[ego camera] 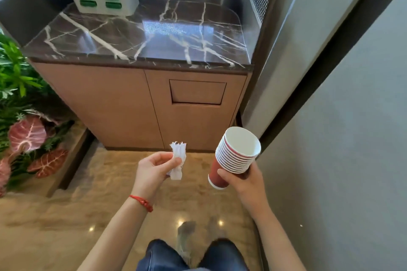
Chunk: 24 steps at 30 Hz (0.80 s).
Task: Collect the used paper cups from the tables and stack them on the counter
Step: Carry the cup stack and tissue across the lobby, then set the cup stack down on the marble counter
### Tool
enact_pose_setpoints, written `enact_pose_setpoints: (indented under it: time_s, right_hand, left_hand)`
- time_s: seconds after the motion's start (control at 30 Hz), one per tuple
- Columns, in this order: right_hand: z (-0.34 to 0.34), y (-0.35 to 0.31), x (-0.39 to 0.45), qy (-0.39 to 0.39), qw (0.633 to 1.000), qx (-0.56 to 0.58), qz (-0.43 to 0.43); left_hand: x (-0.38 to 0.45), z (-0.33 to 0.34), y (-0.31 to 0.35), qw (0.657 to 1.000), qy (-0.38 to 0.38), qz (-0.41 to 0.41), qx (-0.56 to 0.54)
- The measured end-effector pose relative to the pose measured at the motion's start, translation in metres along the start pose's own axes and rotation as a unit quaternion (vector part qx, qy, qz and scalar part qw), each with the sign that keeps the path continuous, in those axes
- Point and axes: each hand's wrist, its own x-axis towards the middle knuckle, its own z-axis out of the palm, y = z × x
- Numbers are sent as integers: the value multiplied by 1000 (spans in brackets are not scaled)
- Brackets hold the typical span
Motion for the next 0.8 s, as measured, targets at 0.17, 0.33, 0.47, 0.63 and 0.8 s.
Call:
enact_pose_setpoints:
  time_s: [0.17,0.33,0.47,0.63,0.8]
  right_hand:
    - [9,-8,76,6,1000,5,11]
    - [14,-16,169,-1,1000,14,7]
    - [10,-25,248,-12,1000,7,-5]
    - [6,-43,338,-11,1000,2,-14]
    - [9,-58,409,1,1000,-9,-27]
  left_hand:
    - [75,19,31,1000,-17,-10,5]
    - [158,44,62,1000,-10,8,19]
    - [221,72,88,999,10,36,30]
    - [286,103,122,999,14,34,33]
    - [341,116,145,999,16,14,35]
